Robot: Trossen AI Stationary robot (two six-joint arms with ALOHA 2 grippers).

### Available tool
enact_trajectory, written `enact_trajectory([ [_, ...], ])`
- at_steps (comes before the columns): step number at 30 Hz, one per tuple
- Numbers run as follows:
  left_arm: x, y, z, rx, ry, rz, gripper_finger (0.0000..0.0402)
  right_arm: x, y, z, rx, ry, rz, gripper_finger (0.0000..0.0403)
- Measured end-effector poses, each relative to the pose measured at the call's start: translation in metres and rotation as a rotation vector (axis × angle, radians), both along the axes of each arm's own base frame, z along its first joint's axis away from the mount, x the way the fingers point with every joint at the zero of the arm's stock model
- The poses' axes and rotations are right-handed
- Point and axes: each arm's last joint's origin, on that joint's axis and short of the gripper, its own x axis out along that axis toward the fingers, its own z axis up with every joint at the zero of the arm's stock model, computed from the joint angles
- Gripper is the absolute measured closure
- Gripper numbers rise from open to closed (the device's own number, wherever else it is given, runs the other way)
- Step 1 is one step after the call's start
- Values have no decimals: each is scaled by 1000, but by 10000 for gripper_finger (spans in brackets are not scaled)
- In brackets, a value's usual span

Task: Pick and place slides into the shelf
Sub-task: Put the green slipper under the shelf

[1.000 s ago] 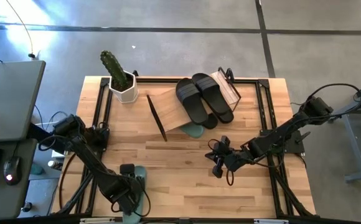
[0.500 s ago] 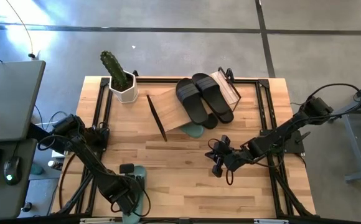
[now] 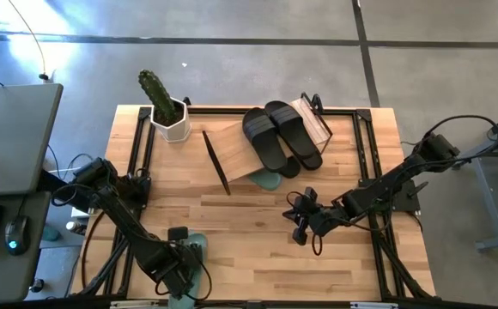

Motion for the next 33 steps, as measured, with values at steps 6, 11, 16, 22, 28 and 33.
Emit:
enact_trajectory([
  [6,21,16,31,22,-12,75,394,3,3,11,19,-77,77,403],
  [11,47,40,61,1,-51,131,398,1,3,39,39,-237,142,403],
  [16,72,67,94,-51,-138,213,399,-5,7,89,-3,-372,285,403],
  [22,88,102,137,-80,-227,306,400,-13,22,162,-259,-387,433,400],
  [28,86,132,178,-31,-287,372,400,-26,32,217,-501,-272,461,369],
  [33,85,154,193,-5,-297,393,401,-21,44,243,-701,-212,468,314],
])
